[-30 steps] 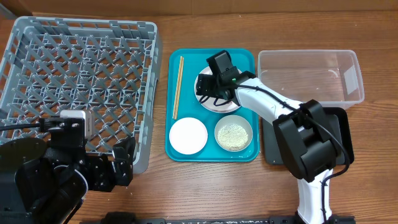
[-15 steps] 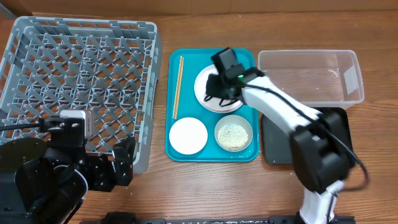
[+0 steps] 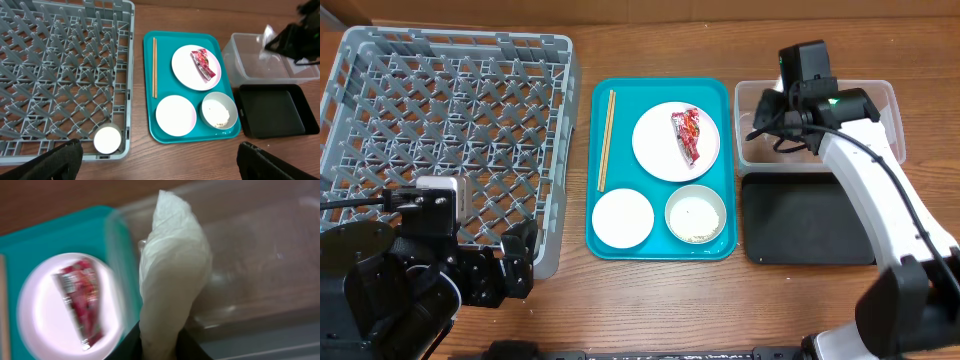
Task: Sort waste into correct bins and load items into the dishwasher
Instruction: 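Drop the tissue into the clear plastic bin with right gripper, then grasp the red wrapper from the plate and drop it into the bin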
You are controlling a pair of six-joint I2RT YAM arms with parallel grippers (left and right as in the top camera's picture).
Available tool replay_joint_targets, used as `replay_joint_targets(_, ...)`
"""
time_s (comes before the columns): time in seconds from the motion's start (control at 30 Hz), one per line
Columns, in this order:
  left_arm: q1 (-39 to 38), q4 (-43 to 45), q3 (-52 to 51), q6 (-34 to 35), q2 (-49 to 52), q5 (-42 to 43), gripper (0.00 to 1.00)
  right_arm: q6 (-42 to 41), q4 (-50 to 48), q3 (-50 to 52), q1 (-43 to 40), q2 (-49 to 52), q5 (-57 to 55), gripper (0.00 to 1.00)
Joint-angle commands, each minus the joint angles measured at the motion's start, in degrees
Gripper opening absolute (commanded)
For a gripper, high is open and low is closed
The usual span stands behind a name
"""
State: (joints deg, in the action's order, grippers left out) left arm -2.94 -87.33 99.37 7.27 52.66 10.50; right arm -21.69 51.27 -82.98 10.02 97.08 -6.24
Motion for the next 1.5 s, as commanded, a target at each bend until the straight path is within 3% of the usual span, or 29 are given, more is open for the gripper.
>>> replay_joint_targets(0.0, -0.3, 0.2, 0.1, -0.9, 0.2, 0.0, 1.0, 4.8, 0.7, 1.9, -1.1, 2.8, 3.2, 0.34)
replay_joint_targets(0.07, -0.3, 0.2, 0.1, -0.9, 0.2, 0.0, 1.0, 6.6, 0.3, 1.6, -0.8, 2.4, 3.9, 0.47)
replay_joint_targets(0.23, -0.3, 0.2, 0.1, -0.9, 0.2, 0.0, 1.0, 7.9, -0.8, -0.8, 1.7, 0.0, 6.7, 0.58)
replay_joint_targets(0.47, -0.3, 0.2, 0.1, -0.9, 0.2, 0.0, 1.0, 12.1, -6.4, -0.6, 11.2, 1.8, 10.0, 0.6)
replay_joint_targets(0.63, -0.3, 0.2, 0.1, -0.9, 0.2, 0.0, 1.0, 12.4, -11.1, -0.6, 17.6, 7.7, -2.6, 0.65)
replay_joint_targets(0.7, -0.3, 0.2, 0.1, -0.9, 0.2, 0.0, 1.0, 12.4, -13.4, -0.6, 18.6, 11.0, -7.3, 0.67)
replay_joint_targets(0.97, -0.3, 0.2, 0.1, -0.9, 0.2, 0.0, 1.0, 12.8, -16.6, -0.6, 18.5, 21.8, -7.7, 0.67)
replay_joint_targets(1.0, -0.3, 0.2, 0.1, -0.9, 0.2, 0.0, 1.0, 12.8, -16.4, -0.6, 18.4, 22.4, -7.7, 0.63)
replay_joint_targets(1.23, -0.3, 0.2, 0.1, -0.9, 0.2, 0.0, 1.0, 12.5, -10.4, -3.9, 18.9, 19.9, -6.5, 0.08)
replay_joint_targets(1.27, -0.3, 0.2, 0.1, -0.9, 0.2, 0.0, 1.0, 12.5, -8.7, -5.1, 18.9, 19.0, -6.5, 0.04)
replay_joint_targets(1.47, -0.3, 0.2, 0.1, -0.9, 0.2, 0.0, 1.0, 6.6, -0.2, -10.8, 17.7, 10.1, -6.6, 0.04)
